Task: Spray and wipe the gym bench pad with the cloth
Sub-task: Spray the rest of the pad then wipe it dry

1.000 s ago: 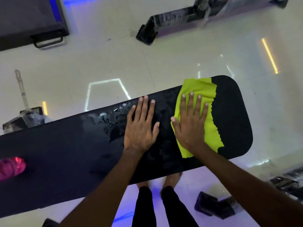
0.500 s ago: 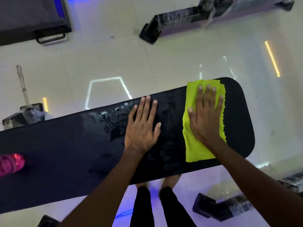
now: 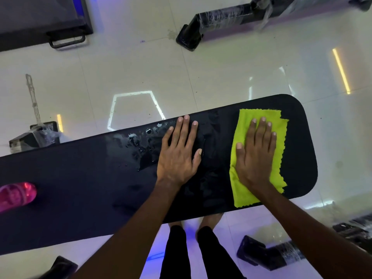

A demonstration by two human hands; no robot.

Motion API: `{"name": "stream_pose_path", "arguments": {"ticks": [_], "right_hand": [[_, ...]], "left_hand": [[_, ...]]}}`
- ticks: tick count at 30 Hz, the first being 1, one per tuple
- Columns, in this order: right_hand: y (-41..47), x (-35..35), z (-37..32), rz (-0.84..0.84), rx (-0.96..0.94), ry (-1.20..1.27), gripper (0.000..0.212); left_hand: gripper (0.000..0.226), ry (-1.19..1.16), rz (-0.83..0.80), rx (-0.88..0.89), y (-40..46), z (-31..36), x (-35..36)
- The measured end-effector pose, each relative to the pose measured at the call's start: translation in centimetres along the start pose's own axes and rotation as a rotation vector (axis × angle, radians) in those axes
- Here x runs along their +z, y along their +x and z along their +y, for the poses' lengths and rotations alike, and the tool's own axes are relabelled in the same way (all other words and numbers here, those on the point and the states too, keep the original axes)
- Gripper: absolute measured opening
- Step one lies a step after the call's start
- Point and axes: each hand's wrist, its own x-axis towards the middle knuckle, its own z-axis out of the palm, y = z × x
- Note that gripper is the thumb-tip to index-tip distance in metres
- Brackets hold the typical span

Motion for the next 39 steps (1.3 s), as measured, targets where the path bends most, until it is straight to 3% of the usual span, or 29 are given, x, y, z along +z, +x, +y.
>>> {"name": "stream_pose_path", "arguments": {"ticks": [2,6,8,16,20,24,28,31,34,39], "right_hand": [[1.2,0.1,-1.9,-0.017,-0.046,-0.022,0.073],[5.7,0.0,-4.1,-0.070,-0.400,-0.017,0.070],[6.9,-0.3,-3.7,-0.077,-0.454,-0.019,0.067],[-1.9,0.5,-1.3,-0.019,-0.076,-0.059,0.071],[-1.3,1.1,-3.5,-0.037,-0.207,-0.078,0.073],[1.1,0.5,-1.1,-0.025,-0.328,-0.032,0.067],[-2.6,0.7,0.4,0.067,0.082,0.015,0.068],[-7.5,1.5,-1.2,0.080,0.184,-0.025,0.070],[-8.1,2.1,-2.7,0.041,0.076,-0.032,0.073],[-3.2,1.1,1.9,-0.012,-0.374,-0.049,0.067]], "left_hand": [[0.073,-0.002,0.006,0.005,0.0,0.0,0.0],[0.072,0.002,0.016,0.006,0.1,0.0,0.0],[0.071,-0.001,0.011,0.012,0.1,0.0,-0.1],[0.072,0.011,-0.001,0.002,0.1,0.0,-0.1],[0.072,0.008,0.001,0.002,0.0,0.1,-0.3],[0.072,0.011,0.015,0.005,0.1,0.0,-0.3],[0.072,0.023,0.021,0.010,0.1,0.1,-0.3],[0.072,0.028,0.010,-0.001,0.1,0.2,-0.5],[0.072,0.033,-0.004,-0.003,0.1,0.3,-0.6],[0.072,0.036,0.006,-0.004,0.1,0.2,-0.6]]}}
